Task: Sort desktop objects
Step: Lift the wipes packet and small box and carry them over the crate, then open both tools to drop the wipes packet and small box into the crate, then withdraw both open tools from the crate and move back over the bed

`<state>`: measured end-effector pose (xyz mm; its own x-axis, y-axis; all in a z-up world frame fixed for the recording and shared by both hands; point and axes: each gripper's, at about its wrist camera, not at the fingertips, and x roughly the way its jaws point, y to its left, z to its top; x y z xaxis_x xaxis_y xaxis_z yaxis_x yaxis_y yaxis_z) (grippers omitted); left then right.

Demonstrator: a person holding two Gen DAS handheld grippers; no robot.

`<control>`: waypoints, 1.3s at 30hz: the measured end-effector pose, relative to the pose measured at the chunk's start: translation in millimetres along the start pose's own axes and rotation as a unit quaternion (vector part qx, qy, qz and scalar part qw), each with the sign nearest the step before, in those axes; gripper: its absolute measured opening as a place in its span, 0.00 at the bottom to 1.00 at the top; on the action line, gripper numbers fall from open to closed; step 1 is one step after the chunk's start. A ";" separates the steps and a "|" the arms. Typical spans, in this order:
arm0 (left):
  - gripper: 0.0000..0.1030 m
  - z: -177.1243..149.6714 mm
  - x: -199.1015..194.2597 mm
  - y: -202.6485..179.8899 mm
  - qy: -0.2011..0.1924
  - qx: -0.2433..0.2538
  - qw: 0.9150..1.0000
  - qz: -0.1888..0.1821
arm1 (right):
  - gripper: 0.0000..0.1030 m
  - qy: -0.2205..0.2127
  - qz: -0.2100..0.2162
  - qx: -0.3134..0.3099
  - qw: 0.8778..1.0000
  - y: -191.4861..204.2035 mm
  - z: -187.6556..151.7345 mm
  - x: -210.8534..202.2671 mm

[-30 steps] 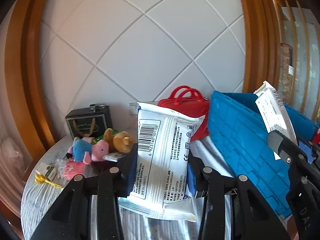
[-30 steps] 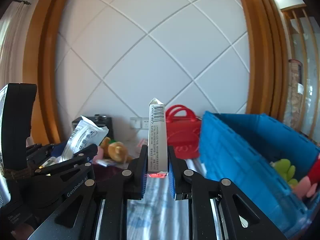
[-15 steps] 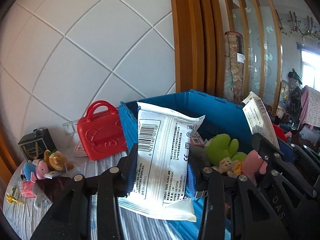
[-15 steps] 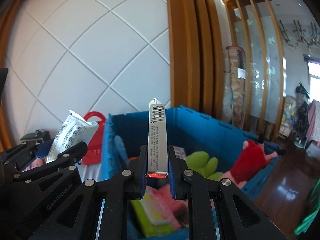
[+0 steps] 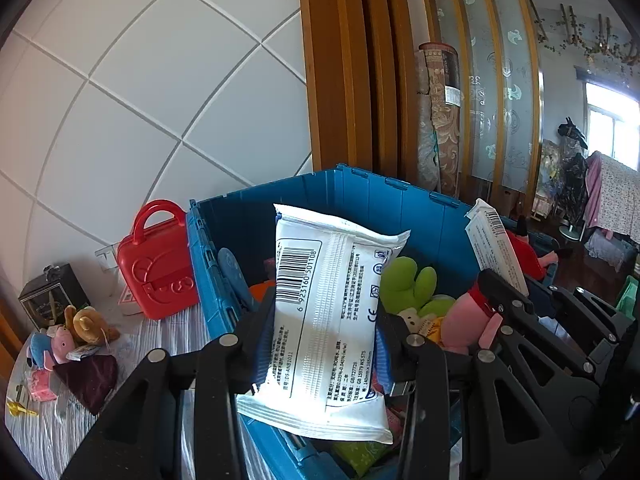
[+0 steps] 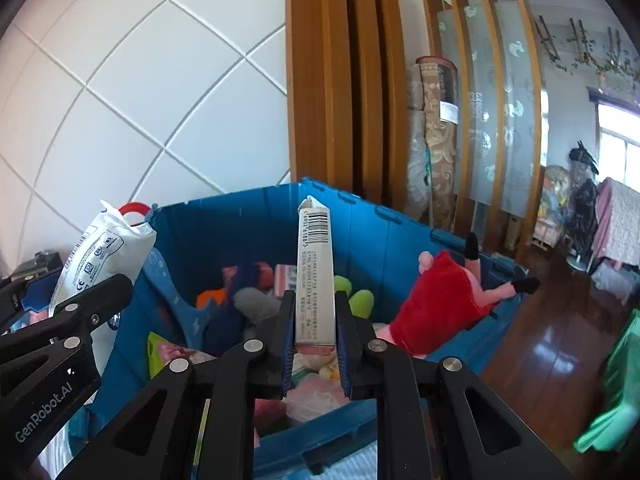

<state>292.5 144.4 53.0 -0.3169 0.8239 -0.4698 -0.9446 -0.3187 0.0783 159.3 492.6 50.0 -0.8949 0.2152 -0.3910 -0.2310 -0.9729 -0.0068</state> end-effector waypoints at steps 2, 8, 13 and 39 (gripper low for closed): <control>0.40 2.1 -0.3 -1.5 -0.003 -0.003 1.000 -0.005 | 0.17 -0.002 -0.002 0.000 1.000 -1.6 1.2 -0.8; 0.79 6.6 -10.0 3.0 -0.030 -0.009 1.000 -0.004 | 0.47 -0.010 -0.018 0.003 1.000 -2.2 6.6 -4.3; 0.88 7.7 -18.8 19.6 -0.048 -0.020 0.999 0.005 | 1.00 -0.030 -0.033 0.023 0.999 -10.1 11.4 -12.6; 0.88 -90.4 -83.9 334.2 0.012 -0.142 0.970 0.195 | 1.00 -0.031 0.168 -0.080 0.982 263.9 17.2 -46.9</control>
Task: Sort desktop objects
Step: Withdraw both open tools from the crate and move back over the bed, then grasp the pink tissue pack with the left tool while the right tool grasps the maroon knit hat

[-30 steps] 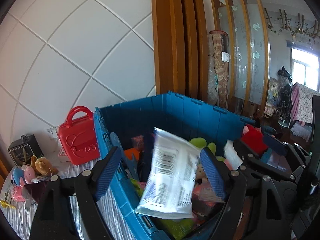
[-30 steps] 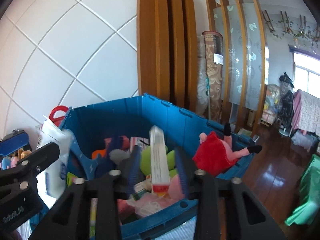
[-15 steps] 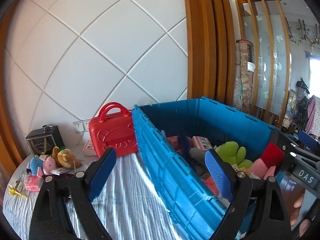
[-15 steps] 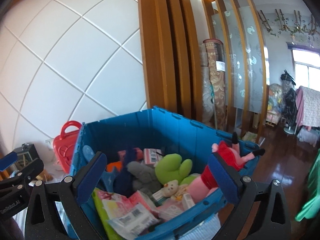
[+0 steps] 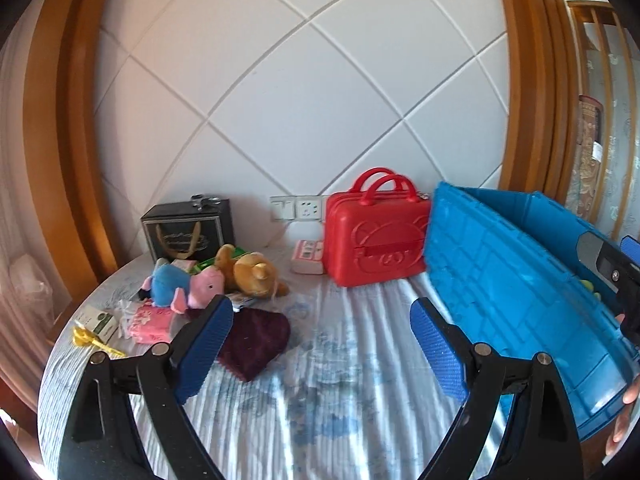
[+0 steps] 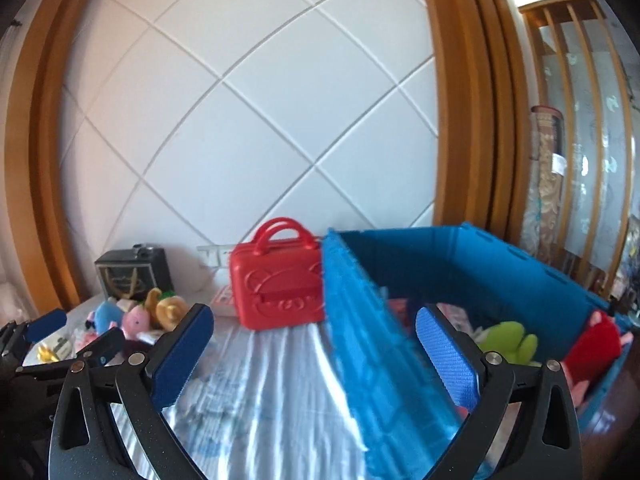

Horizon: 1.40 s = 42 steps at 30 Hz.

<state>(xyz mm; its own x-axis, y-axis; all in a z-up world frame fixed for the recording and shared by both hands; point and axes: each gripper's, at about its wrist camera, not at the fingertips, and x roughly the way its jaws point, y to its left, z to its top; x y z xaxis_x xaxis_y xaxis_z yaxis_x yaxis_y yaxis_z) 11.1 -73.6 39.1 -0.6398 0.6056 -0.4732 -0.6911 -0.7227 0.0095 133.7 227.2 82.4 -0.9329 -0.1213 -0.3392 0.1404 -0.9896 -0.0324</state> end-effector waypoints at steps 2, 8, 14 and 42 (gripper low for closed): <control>0.88 -5.8 11.4 38.5 0.017 -0.008 1.000 0.021 | 1.00 0.022 0.023 -0.002 0.999 33.1 -4.2 21.1; 0.88 -28.8 55.6 149.1 0.083 -0.050 0.991 0.088 | 1.00 0.102 0.077 -0.012 0.992 126.3 -27.1 89.2; 0.88 -56.2 110.2 226.9 0.147 -0.091 0.976 0.129 | 1.00 0.186 0.097 -0.031 0.977 185.0 -61.7 151.0; 0.89 -149.7 271.7 387.3 0.329 -0.168 0.890 0.268 | 1.00 0.383 0.170 -0.114 0.901 294.1 -184.6 393.5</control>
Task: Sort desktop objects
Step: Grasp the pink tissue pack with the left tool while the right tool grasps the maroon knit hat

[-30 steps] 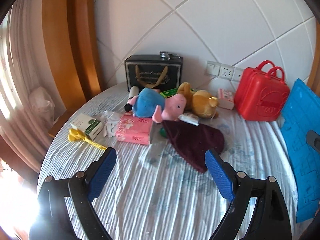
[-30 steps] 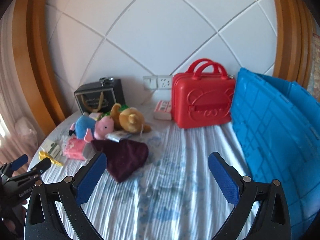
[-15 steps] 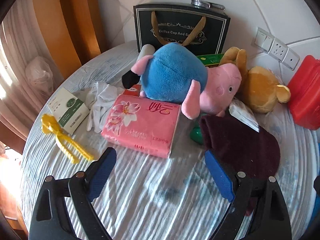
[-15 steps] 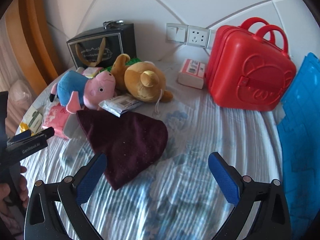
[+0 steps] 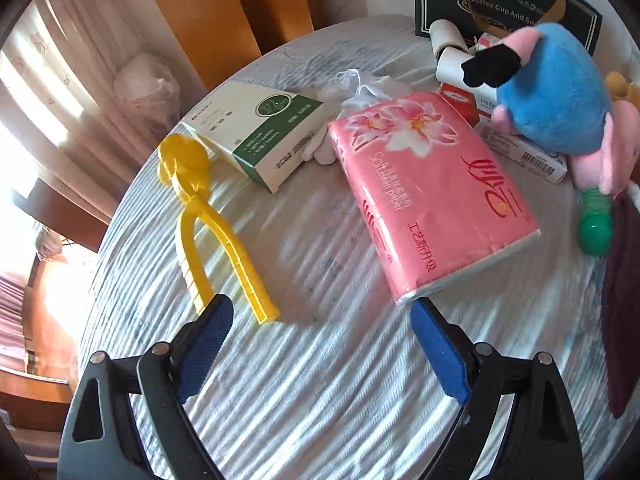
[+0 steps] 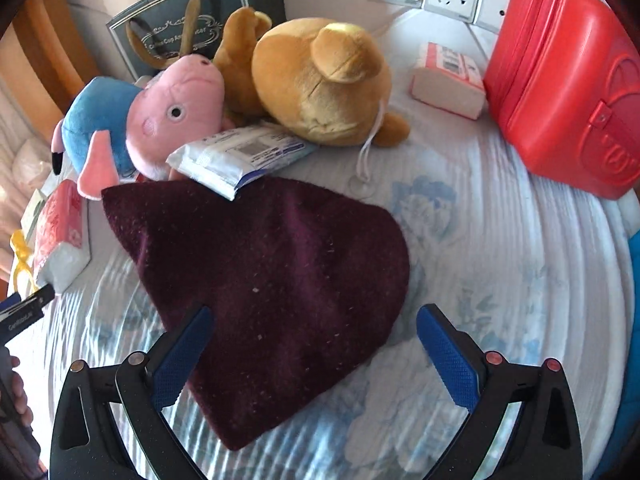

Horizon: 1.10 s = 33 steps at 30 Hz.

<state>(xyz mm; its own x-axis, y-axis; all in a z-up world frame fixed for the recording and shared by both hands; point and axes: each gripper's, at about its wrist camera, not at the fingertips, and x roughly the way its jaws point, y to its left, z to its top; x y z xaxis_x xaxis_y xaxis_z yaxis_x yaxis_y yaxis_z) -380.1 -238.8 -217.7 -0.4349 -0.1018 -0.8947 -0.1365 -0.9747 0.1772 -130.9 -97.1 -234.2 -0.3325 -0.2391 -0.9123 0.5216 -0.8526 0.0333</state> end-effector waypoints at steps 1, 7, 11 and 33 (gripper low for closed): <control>0.89 0.6 -9.6 1.4 -0.005 -0.003 1.000 -0.023 | 1.00 0.002 0.002 -0.001 1.000 1.8 -1.6 0.8; 0.89 45.4 -34.9 -26.8 -0.025 -0.032 0.996 -0.076 | 1.00 0.009 0.007 0.015 1.000 0.8 -1.1 -2.6; 0.89 76.4 11.2 -40.6 0.035 -0.042 0.998 -0.031 | 1.00 0.033 0.003 0.031 0.999 -6.5 11.0 4.1; 0.94 -0.4 -28.5 -72.5 -0.042 0.066 0.994 -0.081 | 0.19 -0.023 0.021 0.004 1.000 0.0 21.0 5.3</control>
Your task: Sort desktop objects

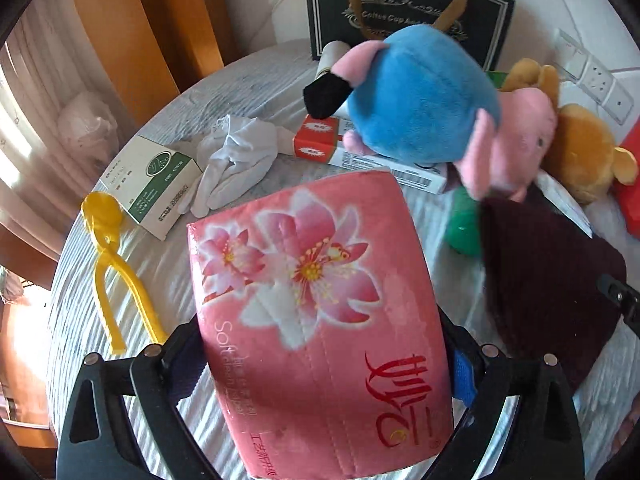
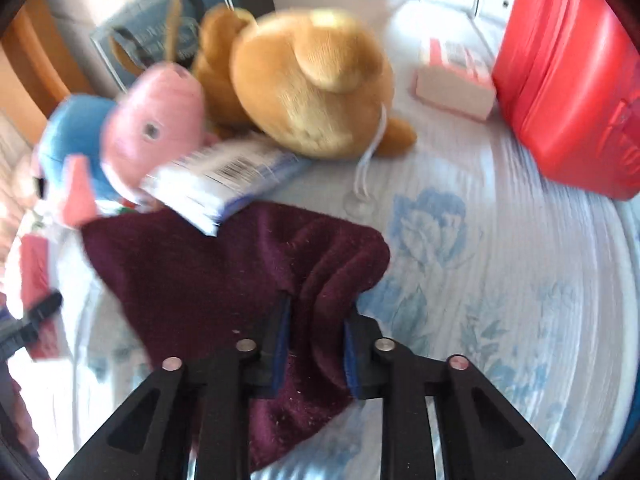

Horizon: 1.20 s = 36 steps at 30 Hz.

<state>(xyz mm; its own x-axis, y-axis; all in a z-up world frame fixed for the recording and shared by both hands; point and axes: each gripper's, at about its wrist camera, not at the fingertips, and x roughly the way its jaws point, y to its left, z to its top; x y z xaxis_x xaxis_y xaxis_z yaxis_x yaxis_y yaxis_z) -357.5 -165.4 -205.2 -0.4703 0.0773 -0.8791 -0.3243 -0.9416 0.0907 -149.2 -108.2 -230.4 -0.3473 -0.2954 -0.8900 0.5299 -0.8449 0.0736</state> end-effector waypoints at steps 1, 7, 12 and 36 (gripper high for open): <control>0.94 -4.9 -9.9 -2.6 -0.008 0.007 1.000 0.003 | 0.18 -0.018 0.009 -0.001 1.000 1.9 -1.5 -11.7; 0.94 -12.6 -77.8 -22.4 -0.066 0.030 0.997 -0.005 | 0.17 -0.104 0.000 -0.044 0.994 27.0 -14.3 -89.1; 0.94 -27.9 -140.3 -32.6 -0.125 0.042 0.991 -0.025 | 0.12 -0.172 -0.020 -0.064 0.983 28.2 -29.2 -156.0; 0.94 -137.4 -207.0 -131.9 -0.114 0.149 0.974 -0.130 | 0.55 -0.110 -0.054 0.097 0.988 -111.8 -168.7 -232.9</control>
<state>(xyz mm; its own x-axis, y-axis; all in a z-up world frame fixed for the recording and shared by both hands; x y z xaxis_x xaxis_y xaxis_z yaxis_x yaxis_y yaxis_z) -104.6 -102.2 -99.5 -0.5005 0.4029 -0.7663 -0.6640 -0.7466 0.0411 3.0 130.4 -107.2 -0.5640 -0.2707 -0.7802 0.3299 -0.9400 0.0876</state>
